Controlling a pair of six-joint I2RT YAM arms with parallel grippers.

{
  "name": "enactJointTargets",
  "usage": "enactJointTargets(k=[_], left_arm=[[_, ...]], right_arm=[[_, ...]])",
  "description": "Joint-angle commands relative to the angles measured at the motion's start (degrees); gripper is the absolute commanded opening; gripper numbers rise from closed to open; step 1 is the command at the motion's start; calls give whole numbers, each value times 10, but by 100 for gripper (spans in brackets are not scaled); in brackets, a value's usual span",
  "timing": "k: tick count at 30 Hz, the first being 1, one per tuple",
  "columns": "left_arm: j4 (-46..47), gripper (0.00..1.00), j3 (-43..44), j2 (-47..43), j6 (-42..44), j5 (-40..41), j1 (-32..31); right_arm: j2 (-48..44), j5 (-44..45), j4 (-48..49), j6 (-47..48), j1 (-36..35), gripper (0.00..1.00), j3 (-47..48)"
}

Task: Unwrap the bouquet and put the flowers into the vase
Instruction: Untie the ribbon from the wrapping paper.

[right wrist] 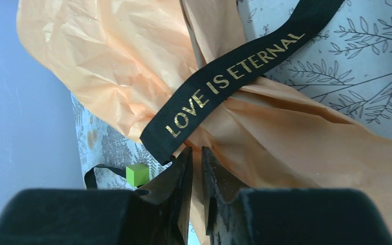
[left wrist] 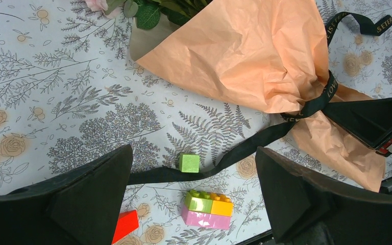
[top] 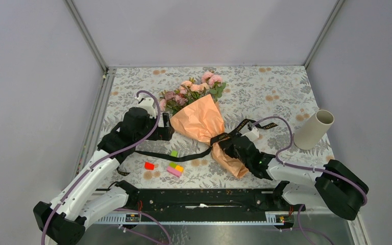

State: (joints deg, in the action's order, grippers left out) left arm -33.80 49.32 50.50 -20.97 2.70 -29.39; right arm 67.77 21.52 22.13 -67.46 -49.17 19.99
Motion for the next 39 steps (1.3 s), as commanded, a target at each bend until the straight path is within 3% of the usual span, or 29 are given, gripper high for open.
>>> enactJointTargets(k=[1, 14, 31, 39], left_arm=[[22, 99, -1, 2, -1, -12, 3], [22, 99, -2, 7, 0, -10, 3], [22, 99, -2, 5, 0, -9, 3], [22, 99, -2, 5, 1, -10, 3]], right_arm=[[-24, 30, 3, -14, -6, 18, -13], [24, 32, 61, 0, -7, 20, 3], [-10, 51, 55, 3, -6, 29, 9], [29, 45, 67, 7, -7, 32, 24]])
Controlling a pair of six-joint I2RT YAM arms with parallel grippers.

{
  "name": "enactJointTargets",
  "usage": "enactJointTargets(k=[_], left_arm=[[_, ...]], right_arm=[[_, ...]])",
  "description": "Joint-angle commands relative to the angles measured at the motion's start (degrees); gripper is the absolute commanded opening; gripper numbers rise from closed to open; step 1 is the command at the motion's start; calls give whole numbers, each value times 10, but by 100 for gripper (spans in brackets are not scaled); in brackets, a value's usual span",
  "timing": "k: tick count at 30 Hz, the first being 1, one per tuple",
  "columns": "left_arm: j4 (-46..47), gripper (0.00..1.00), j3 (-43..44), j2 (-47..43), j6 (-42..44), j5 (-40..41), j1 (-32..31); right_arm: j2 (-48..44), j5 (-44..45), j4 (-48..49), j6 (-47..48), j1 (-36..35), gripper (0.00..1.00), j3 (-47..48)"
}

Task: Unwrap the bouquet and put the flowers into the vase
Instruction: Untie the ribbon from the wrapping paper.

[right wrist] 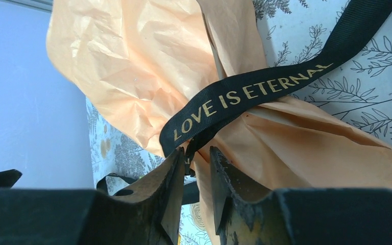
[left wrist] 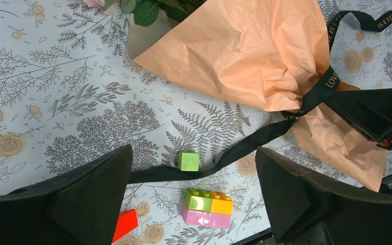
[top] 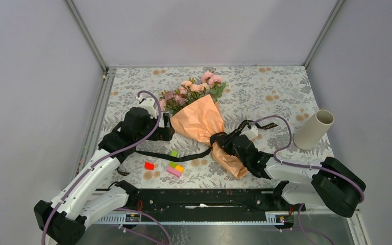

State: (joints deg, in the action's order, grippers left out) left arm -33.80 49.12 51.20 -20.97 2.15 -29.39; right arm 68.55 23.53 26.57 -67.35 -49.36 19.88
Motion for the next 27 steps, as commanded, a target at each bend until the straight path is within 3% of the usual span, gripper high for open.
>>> enactJointTargets(k=[1, 7, 13, 15, 20, 27], left_arm=[[22, 99, 0, -1, 1, -4, 3], [21, 99, 0, -2, 1, -5, 3], [25, 99, 1, 1, -4, -15, 2], [37, 99, -1, -1, -19, -19, -5], [174, 98, -62, 3, -83, 15, -121], [420, 94, -119, 116, -92, 2, -235]], right_arm=[[27, 22, 27, 6, -5, 32, 27], [52, 11, 38, 11, -5, 30, 45], [31, 29, 42, -1, -3, 0, 41], [14, 40, 42, -13, -2, 0, 36], [-19, 50, 27, -32, 22, 0, 25], [-40, 20, 31, -54, 65, 0, -9]])
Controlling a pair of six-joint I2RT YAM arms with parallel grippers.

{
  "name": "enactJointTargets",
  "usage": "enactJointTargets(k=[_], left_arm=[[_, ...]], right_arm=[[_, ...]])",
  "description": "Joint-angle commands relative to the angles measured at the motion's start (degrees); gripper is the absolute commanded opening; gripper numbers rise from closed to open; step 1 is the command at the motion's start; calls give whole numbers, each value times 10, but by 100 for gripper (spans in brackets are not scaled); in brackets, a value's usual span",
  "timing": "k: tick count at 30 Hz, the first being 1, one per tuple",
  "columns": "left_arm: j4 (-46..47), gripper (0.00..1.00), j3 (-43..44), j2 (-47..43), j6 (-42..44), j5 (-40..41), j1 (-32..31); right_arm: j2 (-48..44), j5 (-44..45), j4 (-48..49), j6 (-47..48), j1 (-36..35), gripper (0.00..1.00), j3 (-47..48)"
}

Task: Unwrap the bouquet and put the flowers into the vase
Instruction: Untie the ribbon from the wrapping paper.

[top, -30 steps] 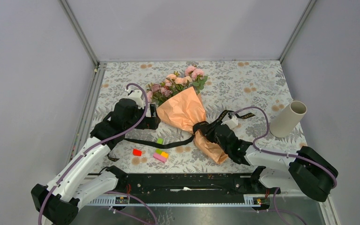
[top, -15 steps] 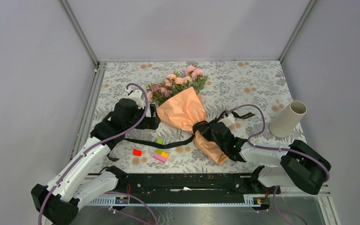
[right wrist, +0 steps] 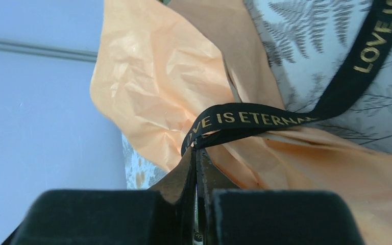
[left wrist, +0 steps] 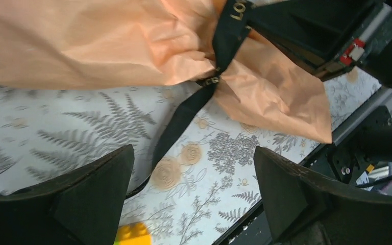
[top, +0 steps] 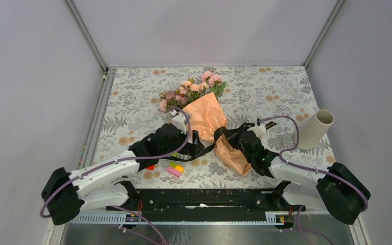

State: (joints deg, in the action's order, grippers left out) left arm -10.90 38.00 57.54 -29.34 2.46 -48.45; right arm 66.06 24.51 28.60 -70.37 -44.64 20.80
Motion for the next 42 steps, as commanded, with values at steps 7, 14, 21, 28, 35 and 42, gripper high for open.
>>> enactJointTargets(k=[7, 14, 21, 28, 35, 42], left_arm=[[272, 70, 24, 179, 44, 32, -95], [302, 52, 29, 241, 34, 65, -97], [311, 42, 37, 270, 40, 92, -96], [321, 42, 53, 299, 66, 84, -96], [317, 37, 65, 326, 65, 95, -96], [310, 27, 75, 345, 59, 120, -96]], right_arm=[[-14, -5, 39, -38, 30, 0, -49], [1, -17, 58, -42, 33, 0, -53], [13, -29, 65, -43, 36, 0, -47], [18, -33, 69, -43, 37, 0, -45], [20, -34, 69, -43, 37, 0, -42], [20, -34, 71, -44, 38, 0, -44]])
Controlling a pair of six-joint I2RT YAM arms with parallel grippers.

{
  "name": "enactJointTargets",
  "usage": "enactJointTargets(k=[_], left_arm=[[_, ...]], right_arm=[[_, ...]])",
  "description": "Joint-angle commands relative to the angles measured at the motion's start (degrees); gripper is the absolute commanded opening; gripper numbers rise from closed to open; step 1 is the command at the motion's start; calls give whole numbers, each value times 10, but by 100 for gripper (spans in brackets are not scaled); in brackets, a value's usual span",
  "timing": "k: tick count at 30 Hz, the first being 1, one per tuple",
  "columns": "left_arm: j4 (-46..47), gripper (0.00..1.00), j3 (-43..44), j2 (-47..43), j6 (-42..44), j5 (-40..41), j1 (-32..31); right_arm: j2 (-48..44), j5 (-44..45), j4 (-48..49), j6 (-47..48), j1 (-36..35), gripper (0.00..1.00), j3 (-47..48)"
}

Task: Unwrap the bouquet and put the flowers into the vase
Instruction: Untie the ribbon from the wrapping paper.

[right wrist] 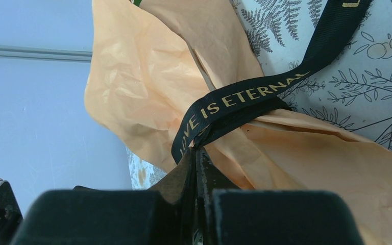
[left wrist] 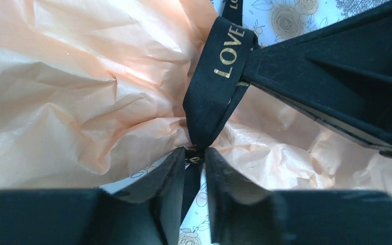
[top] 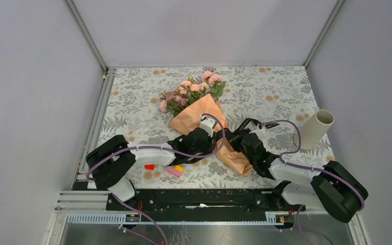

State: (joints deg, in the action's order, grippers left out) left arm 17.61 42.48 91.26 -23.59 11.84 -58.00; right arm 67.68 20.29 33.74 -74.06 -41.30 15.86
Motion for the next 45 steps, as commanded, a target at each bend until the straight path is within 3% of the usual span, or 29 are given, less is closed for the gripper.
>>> enactJointTargets(k=[1, 5, 11, 20, 26, 31, 35, 39, 45], left_arm=[[27, 21, 30, 8, 0, 27, 0], [29, 6, 25, -2, -2, 30, 0], [15, 0, -22, -76, -15, 51, 0], [-13, 0, -76, -132, -42, 71, 0], [-29, 6, -95, -163, -51, 83, -1], [-41, 17, -105, -192, -45, 87, 0], [-37, 19, -114, -206, -42, 88, 0], [-28, 22, -114, -204, -36, 75, 0], [-4, 34, -91, -166, -2, 36, 0]], right_arm=[[4, 8, 19, -6, 4, 0, 5], [6, 12, 19, -7, 4, 0, 3], [3, 28, 14, -7, 5, 0, -2], [6, 33, 6, -4, 5, 0, -2], [15, 29, 6, -5, 5, 0, 2], [20, 27, 11, -6, 5, 0, 2], [21, 26, 12, -7, 5, 0, 2], [22, 24, 12, -7, 5, 0, 3], [24, 22, 14, -8, 5, 0, 4]])
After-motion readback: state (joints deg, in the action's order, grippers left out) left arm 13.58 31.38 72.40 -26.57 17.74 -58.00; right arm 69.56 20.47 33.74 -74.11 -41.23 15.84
